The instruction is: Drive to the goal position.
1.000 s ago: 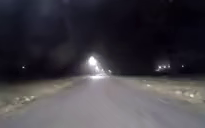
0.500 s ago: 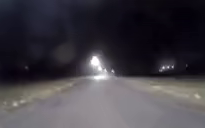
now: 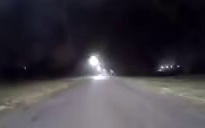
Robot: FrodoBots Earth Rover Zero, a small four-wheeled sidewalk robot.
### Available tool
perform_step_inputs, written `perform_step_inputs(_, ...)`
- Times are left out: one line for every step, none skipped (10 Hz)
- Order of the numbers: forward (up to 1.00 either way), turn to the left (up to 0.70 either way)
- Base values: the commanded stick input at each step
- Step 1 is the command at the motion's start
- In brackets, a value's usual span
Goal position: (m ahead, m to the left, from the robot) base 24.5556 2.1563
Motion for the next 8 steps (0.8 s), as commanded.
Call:
perform_step_inputs(1.0,0.04)
perform_step_inputs(1.0,0.04)
perform_step_inputs(1.0,0.04)
perform_step_inputs(1.0,0.04)
perform_step_inputs(1.0,0.04)
perform_step_inputs(1.0,0.08)
perform_step_inputs(1.0,0.19)
perform_step_inputs(1.0,0.18)
